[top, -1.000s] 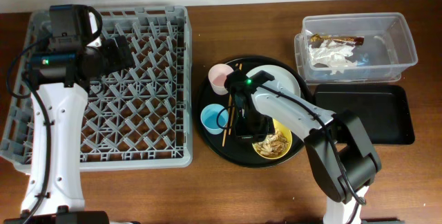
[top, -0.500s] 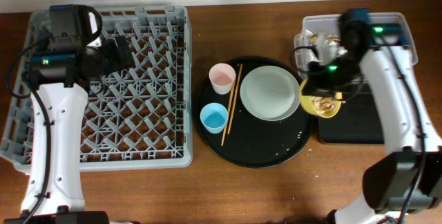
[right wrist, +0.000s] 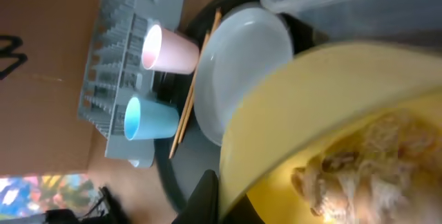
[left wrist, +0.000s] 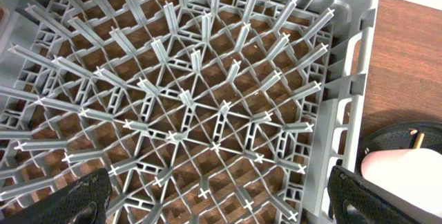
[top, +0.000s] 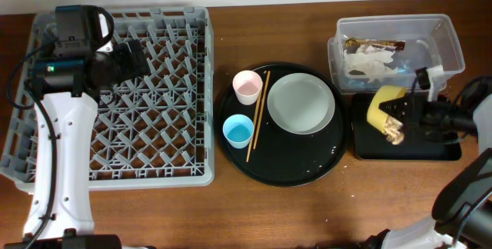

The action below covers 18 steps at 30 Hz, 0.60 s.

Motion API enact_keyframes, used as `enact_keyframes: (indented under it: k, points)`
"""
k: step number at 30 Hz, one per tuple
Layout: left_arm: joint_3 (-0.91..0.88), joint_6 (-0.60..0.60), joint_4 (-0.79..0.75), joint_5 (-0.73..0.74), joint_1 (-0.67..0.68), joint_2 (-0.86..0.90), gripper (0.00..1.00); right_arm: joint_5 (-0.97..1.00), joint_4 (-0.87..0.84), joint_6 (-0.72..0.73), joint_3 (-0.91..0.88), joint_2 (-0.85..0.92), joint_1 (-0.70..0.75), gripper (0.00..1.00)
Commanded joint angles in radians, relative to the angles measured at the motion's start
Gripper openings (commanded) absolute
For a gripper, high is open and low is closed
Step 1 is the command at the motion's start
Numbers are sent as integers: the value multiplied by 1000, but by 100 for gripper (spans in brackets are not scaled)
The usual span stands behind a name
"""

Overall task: Sort waste into correct bins and load items into the dishwasher rack
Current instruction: 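Tip the yellow bowl over the black tray to dump food scraps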

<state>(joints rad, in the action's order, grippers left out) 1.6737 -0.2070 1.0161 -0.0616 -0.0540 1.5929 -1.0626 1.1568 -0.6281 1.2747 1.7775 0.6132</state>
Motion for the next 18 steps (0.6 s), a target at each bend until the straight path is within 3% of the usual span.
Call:
enact_keyframes:
  k: [1,5,18]
  points:
    - [12,-13,0,-11,-3,-2,99,-204,-66,-58,-74,-3,43,4]
    - [12,-13,0,-11,-3,-2,100,-490,-64,-81,-79,-4,58,4]
    - [12,-13,0,-11,-3,-2,100,-470,-39,-63,-76,-4,56,4]
